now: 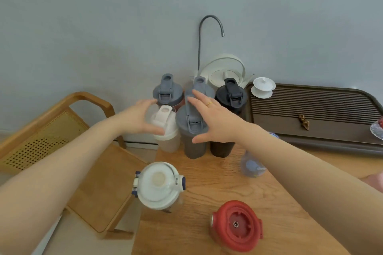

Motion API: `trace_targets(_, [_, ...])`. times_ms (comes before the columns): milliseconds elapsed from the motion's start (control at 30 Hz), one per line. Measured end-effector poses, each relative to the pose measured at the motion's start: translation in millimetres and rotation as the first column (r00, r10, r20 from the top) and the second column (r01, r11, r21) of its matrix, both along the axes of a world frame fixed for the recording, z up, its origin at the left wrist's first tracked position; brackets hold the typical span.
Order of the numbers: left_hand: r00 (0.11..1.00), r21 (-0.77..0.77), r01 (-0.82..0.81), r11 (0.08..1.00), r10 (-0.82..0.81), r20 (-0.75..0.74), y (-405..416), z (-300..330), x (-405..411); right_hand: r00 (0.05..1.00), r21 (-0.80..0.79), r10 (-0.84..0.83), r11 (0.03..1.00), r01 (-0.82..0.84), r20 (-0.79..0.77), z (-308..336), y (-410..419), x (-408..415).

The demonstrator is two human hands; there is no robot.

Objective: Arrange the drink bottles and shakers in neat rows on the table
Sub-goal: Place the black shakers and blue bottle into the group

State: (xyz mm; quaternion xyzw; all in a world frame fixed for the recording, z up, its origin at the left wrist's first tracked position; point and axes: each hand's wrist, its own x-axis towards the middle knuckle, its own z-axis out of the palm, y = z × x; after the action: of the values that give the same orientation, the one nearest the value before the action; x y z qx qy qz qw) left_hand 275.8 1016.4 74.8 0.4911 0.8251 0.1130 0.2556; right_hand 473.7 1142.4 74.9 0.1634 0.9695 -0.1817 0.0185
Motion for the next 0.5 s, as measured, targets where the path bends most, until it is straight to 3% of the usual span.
trace_targets(67, [0.991, -0.087, 0.136, 0.987, -0.135, 0.019, -3, -22, -8, 0.995, 0.011, 0.025, 1.000, -0.026, 0.094, 1, 4, -17])
trace_targets(200, [0.935, -0.128, 0.289, 0.949, -0.308, -0.173, 6, -44, -15, 0.976, 0.218, 0.068, 0.969, -0.114, 0.205, 6, 8, -31])
trace_targets(333, [0.922, -0.041, 0.273, 0.961, -0.274, -0.274, 10, -48, -21, 0.977, 0.290, -0.002, 0.955, -0.061, 0.212, 6, 1, -34])
trace_targets(500, [0.946, 0.049, 0.201, 0.978, -0.180, -0.271, 10, -59, -15, 0.978, 0.311, -0.088, 0.950, 0.026, 0.188, 2, -11, -36])
